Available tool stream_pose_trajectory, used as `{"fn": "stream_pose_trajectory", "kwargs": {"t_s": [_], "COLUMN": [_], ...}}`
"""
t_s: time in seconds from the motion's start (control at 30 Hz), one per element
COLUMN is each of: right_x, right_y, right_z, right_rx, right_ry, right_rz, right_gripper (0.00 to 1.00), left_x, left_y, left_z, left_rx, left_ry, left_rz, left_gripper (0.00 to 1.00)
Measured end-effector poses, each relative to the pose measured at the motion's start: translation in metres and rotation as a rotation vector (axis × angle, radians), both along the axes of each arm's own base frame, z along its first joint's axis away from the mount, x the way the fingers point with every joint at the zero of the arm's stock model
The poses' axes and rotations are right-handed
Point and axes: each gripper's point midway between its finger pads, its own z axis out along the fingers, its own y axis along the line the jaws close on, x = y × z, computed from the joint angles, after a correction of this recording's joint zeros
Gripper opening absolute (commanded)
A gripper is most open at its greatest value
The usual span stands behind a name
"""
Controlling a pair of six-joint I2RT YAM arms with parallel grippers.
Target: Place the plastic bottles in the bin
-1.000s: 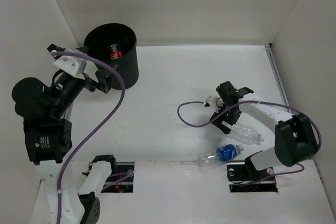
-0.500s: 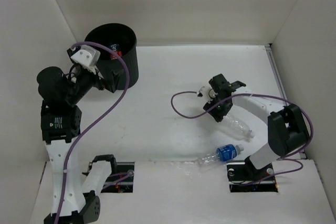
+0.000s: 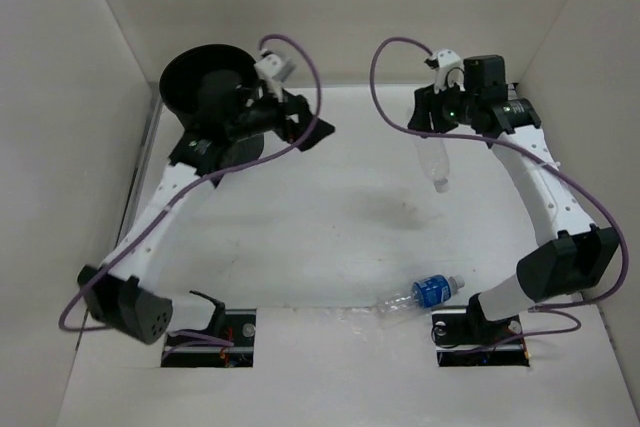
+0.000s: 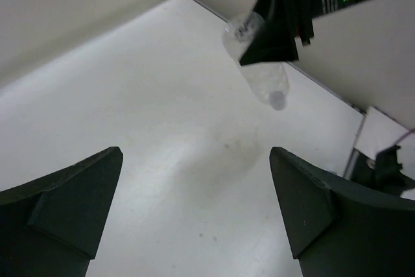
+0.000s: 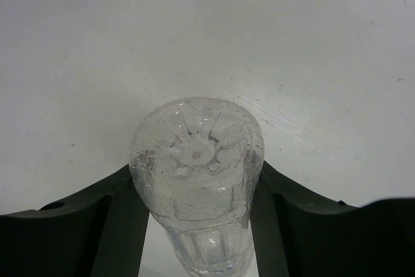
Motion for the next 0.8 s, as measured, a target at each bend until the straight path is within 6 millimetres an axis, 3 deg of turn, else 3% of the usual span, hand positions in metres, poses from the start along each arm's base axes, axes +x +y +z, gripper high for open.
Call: {"fn": "stream_pose_trajectory", "kwargs": {"t_s": [0.13, 0.3, 0.4, 0.47, 0.63, 0.8], "right_x": [0.011, 0.024, 0.02, 0.01, -0.014, -0.029], "right_y": [-0.012, -0.049, -0.07, -0.074, -0.06, -0.045], "right_z": [0.031, 0.066, 0.09, 0.107, 0.145, 0.165], "right_rx": [0.203, 0.435, 0.536, 0.601, 0.778, 0.933], "right_ry": [0.001, -0.021, -0.079, -0.117, -0.167, -0.149], "right_rz": [-0.072, -0.185, -0.224, -0.218, -0.124, -0.021], "right_gripper": [0.0, 0.0, 0.0, 0.0, 0.0, 0.0], "left_x": [0.0, -0.015, -0.028, -0.035, -0.049, -0.055], "left_y": [-0.082, -0.158, -0.181, -0.192, -0.217, -0.244], "left_z": [-0.023, -0.012, 0.0, 0.007, 0.017, 0.007], "left_rx": [0.009, -0.01, -0.028, -0.04, -0.059, -0.054], "left_ry": [0.084, 0.066, 0.039, 0.023, -0.006, 0.001], "left_rz": [-0.194, -0.365, -0.427, -0.457, -0.516, -0.563], "left_gripper": [1.0, 1.0, 1.0, 1.0, 1.0, 1.0]}}
